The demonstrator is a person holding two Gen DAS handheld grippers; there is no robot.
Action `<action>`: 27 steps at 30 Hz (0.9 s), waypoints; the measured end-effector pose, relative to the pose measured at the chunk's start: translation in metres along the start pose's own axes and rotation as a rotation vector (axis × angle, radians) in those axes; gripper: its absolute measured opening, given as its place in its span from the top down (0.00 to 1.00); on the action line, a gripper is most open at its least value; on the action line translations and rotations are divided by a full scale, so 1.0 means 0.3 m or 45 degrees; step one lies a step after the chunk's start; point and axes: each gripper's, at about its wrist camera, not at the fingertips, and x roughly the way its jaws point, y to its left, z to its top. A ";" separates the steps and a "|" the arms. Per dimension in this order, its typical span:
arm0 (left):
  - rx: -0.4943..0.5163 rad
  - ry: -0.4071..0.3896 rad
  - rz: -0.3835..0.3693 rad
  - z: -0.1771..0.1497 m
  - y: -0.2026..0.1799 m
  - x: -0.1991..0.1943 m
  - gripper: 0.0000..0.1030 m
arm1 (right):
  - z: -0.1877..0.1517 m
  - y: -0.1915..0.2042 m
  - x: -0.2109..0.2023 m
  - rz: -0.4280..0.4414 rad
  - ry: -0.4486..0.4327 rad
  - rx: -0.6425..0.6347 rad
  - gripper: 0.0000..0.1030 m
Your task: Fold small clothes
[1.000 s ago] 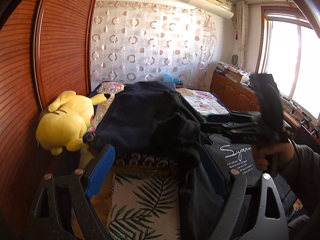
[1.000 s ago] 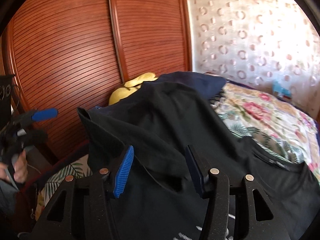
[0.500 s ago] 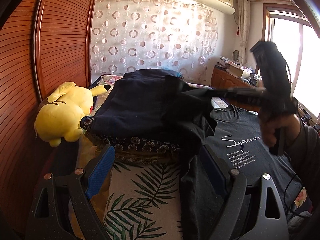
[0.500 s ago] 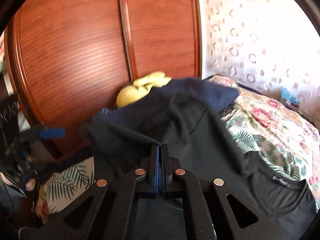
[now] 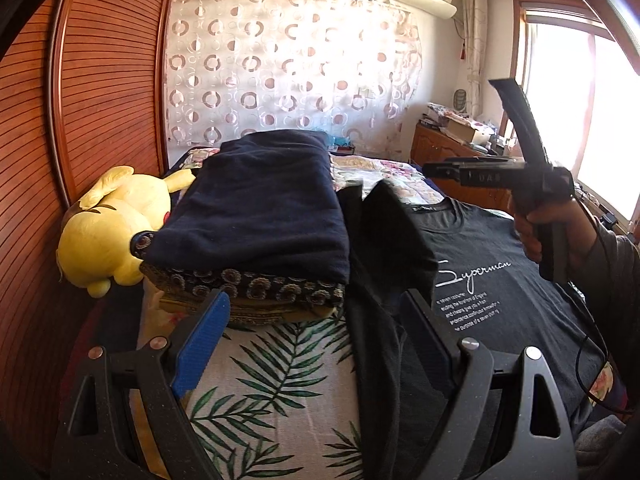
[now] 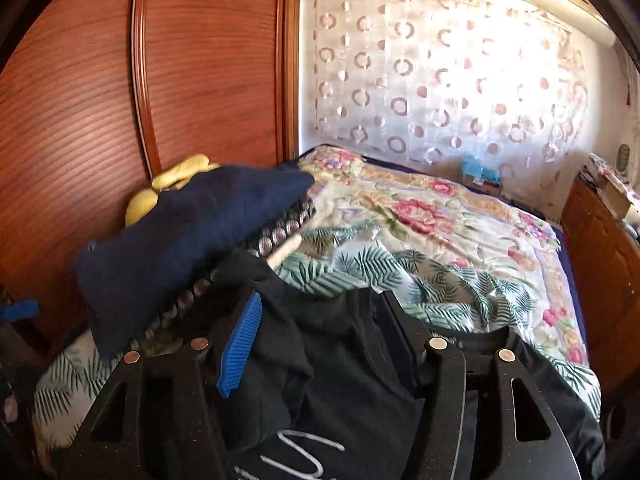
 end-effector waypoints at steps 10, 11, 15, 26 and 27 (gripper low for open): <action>0.035 0.033 -0.048 -0.006 -0.087 0.042 0.15 | -0.072 -0.027 -0.008 0.033 0.055 0.100 0.40; 0.036 0.036 -0.053 -0.006 -0.092 0.044 0.15 | -0.090 -0.029 -0.008 0.051 0.074 0.094 0.40; 0.043 0.055 -0.071 -0.015 -0.125 0.061 0.15 | -0.156 -0.045 -0.014 0.090 0.113 0.086 0.40; 0.074 0.181 -0.100 -0.039 -0.220 0.183 0.15 | -0.340 -0.281 -0.324 -0.116 0.115 0.156 0.40; 0.076 0.200 -0.105 -0.041 -0.229 0.198 0.15 | -0.364 -0.320 -0.354 -0.146 0.121 0.170 0.40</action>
